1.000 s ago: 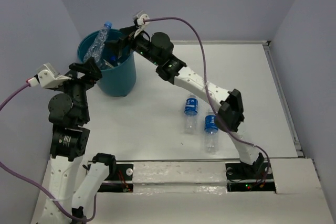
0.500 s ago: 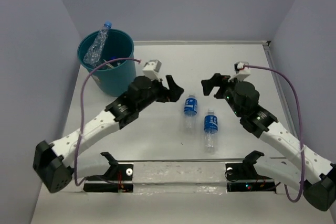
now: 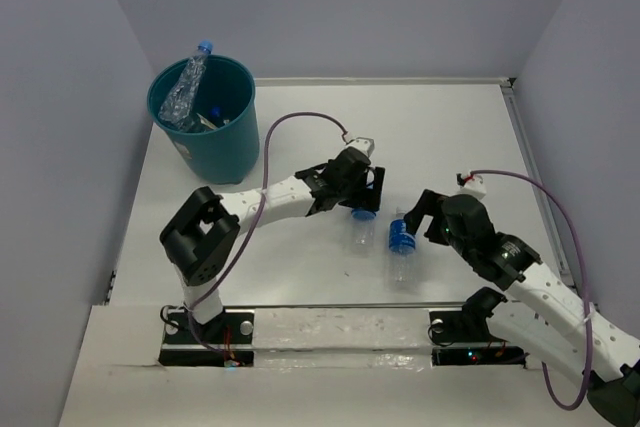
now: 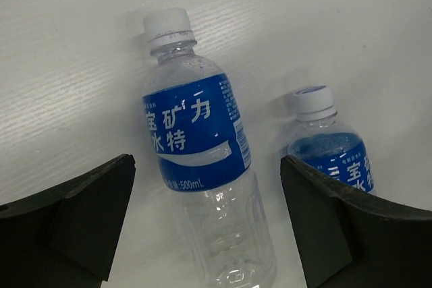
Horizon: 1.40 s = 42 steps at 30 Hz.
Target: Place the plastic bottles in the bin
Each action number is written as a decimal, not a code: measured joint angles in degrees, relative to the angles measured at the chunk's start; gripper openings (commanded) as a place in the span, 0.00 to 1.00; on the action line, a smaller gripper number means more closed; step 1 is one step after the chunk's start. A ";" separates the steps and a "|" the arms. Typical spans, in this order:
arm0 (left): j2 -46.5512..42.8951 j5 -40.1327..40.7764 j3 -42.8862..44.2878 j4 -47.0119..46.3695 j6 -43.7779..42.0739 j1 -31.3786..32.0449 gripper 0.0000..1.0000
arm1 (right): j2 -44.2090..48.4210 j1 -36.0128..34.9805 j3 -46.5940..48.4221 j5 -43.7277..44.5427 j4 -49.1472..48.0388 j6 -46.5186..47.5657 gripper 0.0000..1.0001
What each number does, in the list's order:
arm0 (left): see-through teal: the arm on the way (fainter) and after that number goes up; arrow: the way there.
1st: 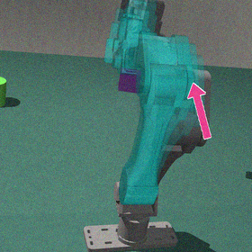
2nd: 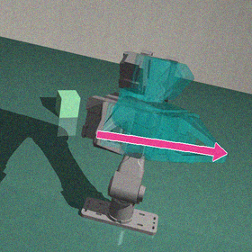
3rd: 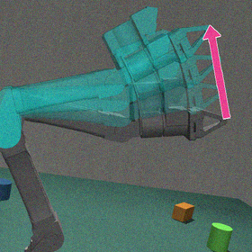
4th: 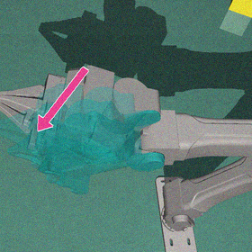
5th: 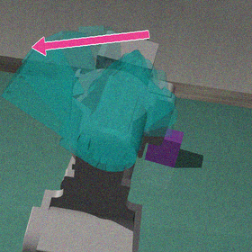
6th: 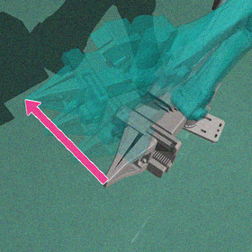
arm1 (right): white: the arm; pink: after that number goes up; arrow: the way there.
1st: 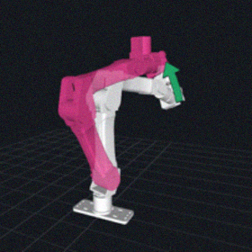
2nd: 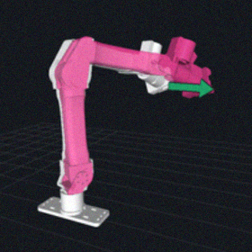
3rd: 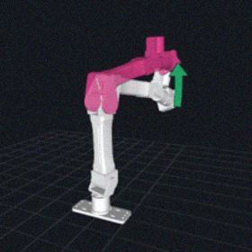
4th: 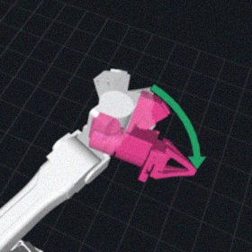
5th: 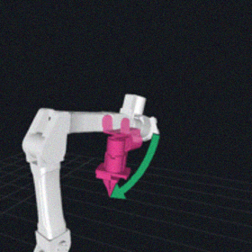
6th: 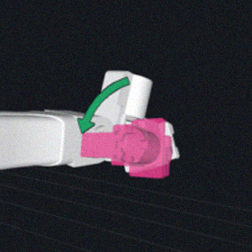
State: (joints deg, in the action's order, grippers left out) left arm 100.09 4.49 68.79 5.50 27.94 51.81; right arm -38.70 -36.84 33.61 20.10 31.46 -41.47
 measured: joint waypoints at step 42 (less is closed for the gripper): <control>-32.11 24.63 20.59 -1.90 -14.99 -29.92 0.26 | -28.57 0.00 -3.21 -6.43 -21.00 2.51 0.37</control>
State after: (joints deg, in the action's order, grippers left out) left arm 67.99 29.12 89.38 3.60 12.95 21.89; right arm -67.26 -36.84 30.39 13.67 10.46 -38.96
